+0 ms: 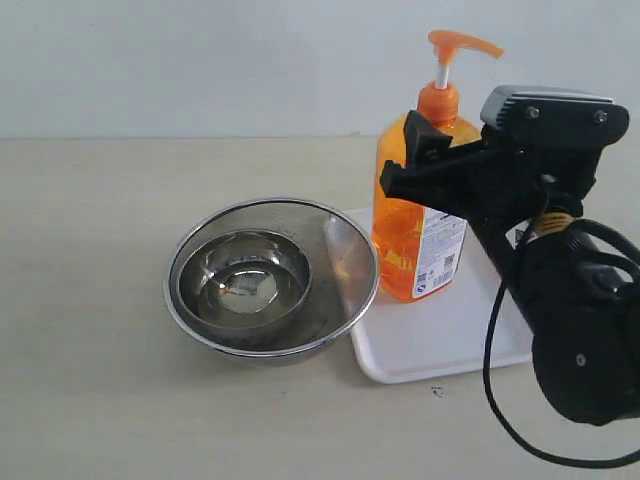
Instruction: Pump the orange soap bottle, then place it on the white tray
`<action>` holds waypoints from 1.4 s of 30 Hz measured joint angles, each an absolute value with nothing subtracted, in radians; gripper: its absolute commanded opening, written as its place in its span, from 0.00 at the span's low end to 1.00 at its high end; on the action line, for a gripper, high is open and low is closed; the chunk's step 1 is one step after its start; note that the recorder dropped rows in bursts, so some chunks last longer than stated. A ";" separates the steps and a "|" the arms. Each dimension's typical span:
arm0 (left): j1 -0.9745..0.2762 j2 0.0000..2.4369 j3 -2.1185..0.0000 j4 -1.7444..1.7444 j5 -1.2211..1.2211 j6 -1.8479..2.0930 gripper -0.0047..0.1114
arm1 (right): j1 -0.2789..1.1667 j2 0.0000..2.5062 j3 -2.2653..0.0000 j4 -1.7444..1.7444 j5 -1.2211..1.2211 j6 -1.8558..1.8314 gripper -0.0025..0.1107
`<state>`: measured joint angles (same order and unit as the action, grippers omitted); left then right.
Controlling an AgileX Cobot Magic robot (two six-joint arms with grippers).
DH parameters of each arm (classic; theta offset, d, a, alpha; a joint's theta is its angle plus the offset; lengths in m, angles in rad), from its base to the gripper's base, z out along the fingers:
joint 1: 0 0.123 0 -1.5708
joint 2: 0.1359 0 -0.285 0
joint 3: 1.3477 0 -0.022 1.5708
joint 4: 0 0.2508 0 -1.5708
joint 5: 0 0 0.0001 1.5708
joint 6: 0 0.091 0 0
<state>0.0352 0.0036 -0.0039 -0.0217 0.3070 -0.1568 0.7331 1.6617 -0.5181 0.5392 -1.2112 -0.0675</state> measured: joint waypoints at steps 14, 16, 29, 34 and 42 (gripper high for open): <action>0.035 0.004 -0.004 -0.022 0.307 -0.157 0.09 | 0.676 1.684 -0.569 0.478 -1.213 -0.082 0.78; 0.035 0.004 -0.004 -0.022 0.307 -0.157 0.09 | 0.666 1.704 -0.578 0.467 -1.213 -0.073 0.78; 0.035 0.004 -0.004 -0.022 0.307 -0.157 0.09 | 0.663 1.774 -0.636 0.461 -1.219 -0.083 0.41; 0.035 0.004 -0.004 -0.022 0.307 -0.157 0.09 | 0.660 1.774 -0.638 0.468 -1.236 -0.101 0.10; 0.035 0.004 -0.004 -0.022 0.307 -0.157 0.09 | 0.660 1.774 -0.638 0.384 -1.229 -0.224 0.02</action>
